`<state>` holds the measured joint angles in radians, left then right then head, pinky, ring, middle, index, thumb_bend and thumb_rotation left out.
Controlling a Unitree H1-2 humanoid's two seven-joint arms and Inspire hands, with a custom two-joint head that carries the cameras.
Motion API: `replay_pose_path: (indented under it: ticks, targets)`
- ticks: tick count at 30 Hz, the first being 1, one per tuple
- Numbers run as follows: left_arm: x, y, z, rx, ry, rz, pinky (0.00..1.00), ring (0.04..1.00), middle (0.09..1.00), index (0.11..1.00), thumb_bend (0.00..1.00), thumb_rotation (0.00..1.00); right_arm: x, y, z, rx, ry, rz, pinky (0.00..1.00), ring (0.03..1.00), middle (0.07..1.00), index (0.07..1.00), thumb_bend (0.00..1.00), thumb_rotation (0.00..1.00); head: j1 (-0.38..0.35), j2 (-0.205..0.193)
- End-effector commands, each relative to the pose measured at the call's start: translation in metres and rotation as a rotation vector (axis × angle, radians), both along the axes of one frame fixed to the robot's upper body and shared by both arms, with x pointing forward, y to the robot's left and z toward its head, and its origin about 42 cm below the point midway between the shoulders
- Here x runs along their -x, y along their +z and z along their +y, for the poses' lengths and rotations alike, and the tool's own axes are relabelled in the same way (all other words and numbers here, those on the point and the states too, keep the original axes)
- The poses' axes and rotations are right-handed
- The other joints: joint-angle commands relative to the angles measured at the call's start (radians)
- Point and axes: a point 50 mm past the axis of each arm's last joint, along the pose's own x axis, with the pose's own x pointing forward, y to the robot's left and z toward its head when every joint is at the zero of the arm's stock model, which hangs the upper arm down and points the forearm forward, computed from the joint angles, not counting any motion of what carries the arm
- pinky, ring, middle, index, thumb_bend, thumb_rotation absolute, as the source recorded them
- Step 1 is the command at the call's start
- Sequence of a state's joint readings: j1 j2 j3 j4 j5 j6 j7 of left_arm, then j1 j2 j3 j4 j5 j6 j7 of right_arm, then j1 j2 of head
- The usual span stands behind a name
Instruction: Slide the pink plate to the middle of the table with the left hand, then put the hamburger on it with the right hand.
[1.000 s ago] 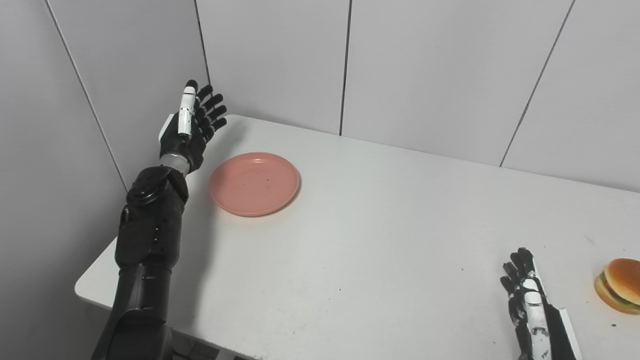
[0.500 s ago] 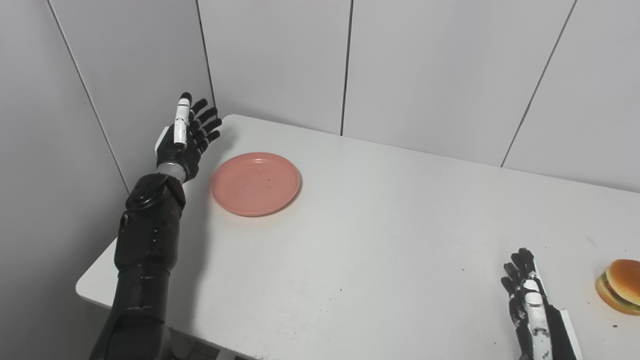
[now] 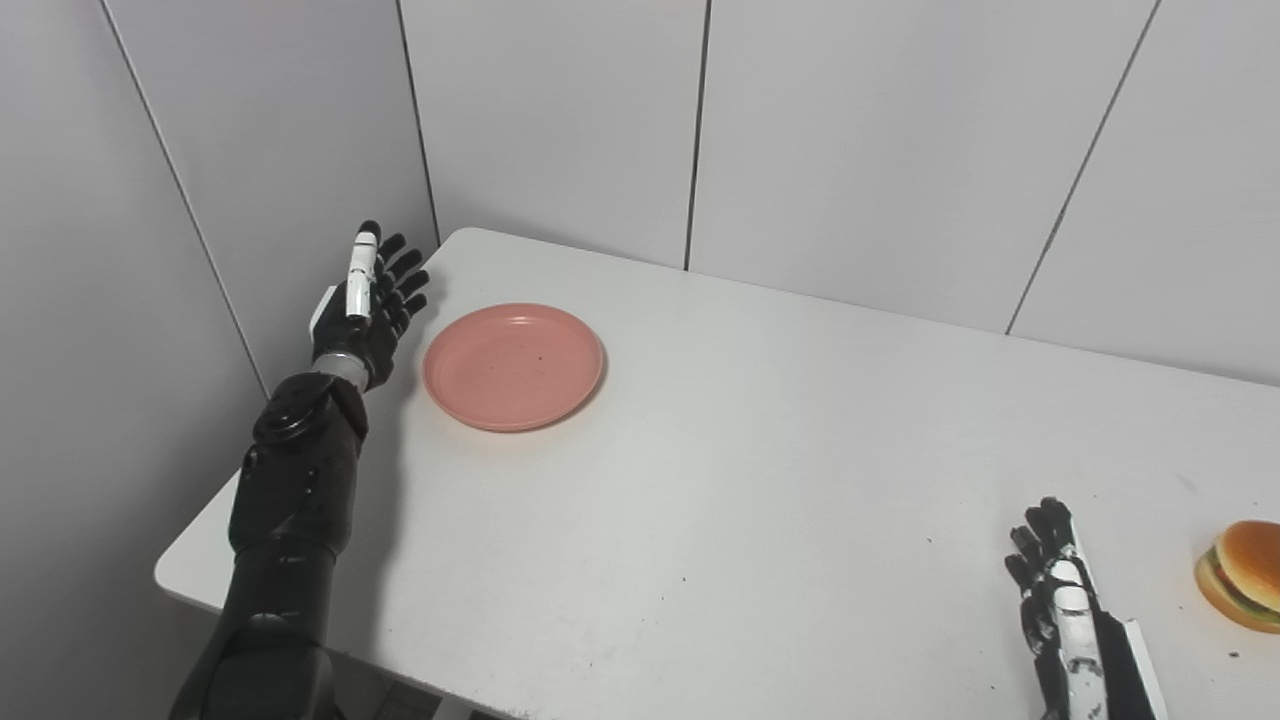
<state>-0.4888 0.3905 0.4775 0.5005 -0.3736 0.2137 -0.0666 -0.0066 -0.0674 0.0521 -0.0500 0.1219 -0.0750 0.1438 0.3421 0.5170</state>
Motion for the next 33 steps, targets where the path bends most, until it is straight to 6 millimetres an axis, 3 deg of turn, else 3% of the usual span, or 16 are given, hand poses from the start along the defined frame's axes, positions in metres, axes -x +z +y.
replay_pose_path:
  ticks: [1,16,33]
  targets:
    - [-0.007,0.028,0.014,-0.028,0.009,-0.097,0.95,0.924,0.922,0.910,0.48,1.00,0.007,-0.016,-0.010,0.011,-0.024,0.065,1.00,1.000,1.000,1.000,0.10,1.00,0.002,0.002]
    - [0.004,-0.009,-0.001,0.002,-0.020,-0.060,0.94,0.907,0.902,0.892,0.50,1.00,0.007,-0.016,-0.012,0.012,-0.024,0.071,1.00,1.000,1.000,1.000,0.11,1.00,0.002,0.010]
    - [0.012,-0.030,-0.048,0.012,-0.083,-0.030,0.90,0.894,0.892,0.880,0.51,1.00,0.007,-0.015,-0.011,0.001,-0.021,0.072,1.00,1.000,1.000,1.000,0.12,1.00,-0.004,0.020]
